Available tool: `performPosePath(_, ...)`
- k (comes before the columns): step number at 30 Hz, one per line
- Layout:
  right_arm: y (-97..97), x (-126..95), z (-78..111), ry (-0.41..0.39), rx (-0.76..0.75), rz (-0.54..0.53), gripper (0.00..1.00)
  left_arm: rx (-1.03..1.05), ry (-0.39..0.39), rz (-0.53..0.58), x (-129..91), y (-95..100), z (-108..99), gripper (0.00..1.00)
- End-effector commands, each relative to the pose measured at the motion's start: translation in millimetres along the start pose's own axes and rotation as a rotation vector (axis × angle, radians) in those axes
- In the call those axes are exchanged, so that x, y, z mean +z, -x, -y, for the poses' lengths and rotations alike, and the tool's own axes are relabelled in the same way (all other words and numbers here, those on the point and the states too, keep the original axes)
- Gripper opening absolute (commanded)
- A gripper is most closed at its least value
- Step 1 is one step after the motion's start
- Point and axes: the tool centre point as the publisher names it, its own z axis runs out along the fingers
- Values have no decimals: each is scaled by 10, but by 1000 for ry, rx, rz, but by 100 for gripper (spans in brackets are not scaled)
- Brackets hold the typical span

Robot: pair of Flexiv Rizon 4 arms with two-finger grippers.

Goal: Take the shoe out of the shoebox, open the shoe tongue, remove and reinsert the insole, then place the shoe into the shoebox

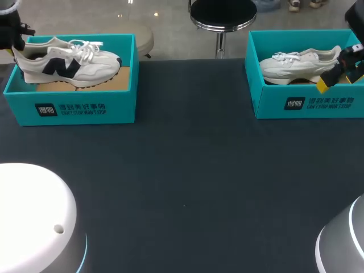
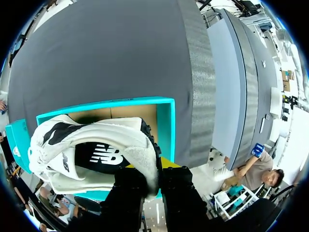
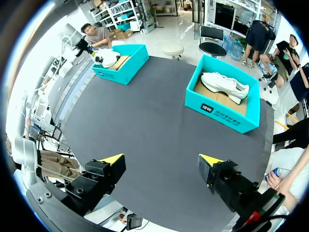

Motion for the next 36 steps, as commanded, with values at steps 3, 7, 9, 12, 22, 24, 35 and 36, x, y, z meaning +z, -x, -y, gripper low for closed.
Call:
performPosePath(3,8,7,-21,-5,0,-1,100,11,-9,-4,111,43,-34,0)
performPosePath(7,8,7,-21,-5,0,-1,100,18,-22,-12,225,96,-15,0)
performPosePath(9,8,7,-21,-5,0,-1,100,18,-30,-14,285,113,-8,0)
performPosePath(12,8,7,-21,-5,0,-1,100,15,-34,-13,360,137,-6,0)
performPosePath(22,8,7,-21,-5,0,-1,100,24,-55,-4,626,201,63,0)
performPosePath(24,8,7,-21,-5,0,-1,100,27,-61,-11,697,206,83,0)
performPosePath(35,8,7,-21,-5,0,-1,100,36,-97,-10,987,214,198,0)
performPosePath(36,8,7,-21,-5,0,-1,100,41,-102,-11,1013,217,214,0)
